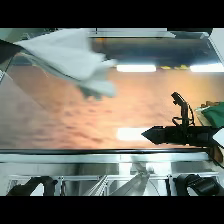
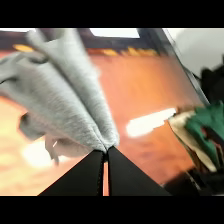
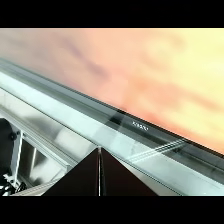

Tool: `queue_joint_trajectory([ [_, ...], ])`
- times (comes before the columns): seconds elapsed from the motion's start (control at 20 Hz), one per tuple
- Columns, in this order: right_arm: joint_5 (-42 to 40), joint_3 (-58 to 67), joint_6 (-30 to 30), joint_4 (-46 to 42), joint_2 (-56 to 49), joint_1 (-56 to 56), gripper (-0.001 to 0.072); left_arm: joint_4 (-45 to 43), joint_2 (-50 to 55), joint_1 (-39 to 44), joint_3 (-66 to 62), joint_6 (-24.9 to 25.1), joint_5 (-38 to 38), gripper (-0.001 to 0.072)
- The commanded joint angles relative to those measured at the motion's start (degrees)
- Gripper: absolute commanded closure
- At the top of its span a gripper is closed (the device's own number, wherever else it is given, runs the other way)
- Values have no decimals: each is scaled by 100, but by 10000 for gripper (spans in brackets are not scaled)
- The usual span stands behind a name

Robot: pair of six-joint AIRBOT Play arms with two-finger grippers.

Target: Fold the shirts.

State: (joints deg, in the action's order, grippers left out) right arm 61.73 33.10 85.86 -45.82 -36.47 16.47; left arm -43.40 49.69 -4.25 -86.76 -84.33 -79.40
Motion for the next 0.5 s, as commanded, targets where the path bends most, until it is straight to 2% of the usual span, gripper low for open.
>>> queue_joint_trajectory([
  [0.0,9,-2,4,7,-2,4,698,-527,446,577,-157,-103,-470,690],
  [0.1,0,-2,4,-2,-2,-7,698,-1202,828,782,-157,-120,-518,693],
  [0.15,-59,0,7,0,-2,-13,697,-1604,1058,927,-160,-122,-763,496],
  [0.2,-105,0,7,-4,-2,-13,651,-2006,1290,1082,-160,-120,-1032,154],
  [0.25,-160,0,7,-20,-2,-39,387,-2332,1495,1191,-162,-144,-1259,-11],
  [0.3,-179,0,7,-20,-2,-122,203,-2616,1694,1274,-164,-144,-1467,-13],
  [0.4,-186,0,2,-28,-44,-470,215,-2916,1998,1353,-140,-136,-1602,-9],
  [0.45,-160,0,-42,-61,-142,-691,214,-2861,2065,1344,-4,-85,-1530,31],
])
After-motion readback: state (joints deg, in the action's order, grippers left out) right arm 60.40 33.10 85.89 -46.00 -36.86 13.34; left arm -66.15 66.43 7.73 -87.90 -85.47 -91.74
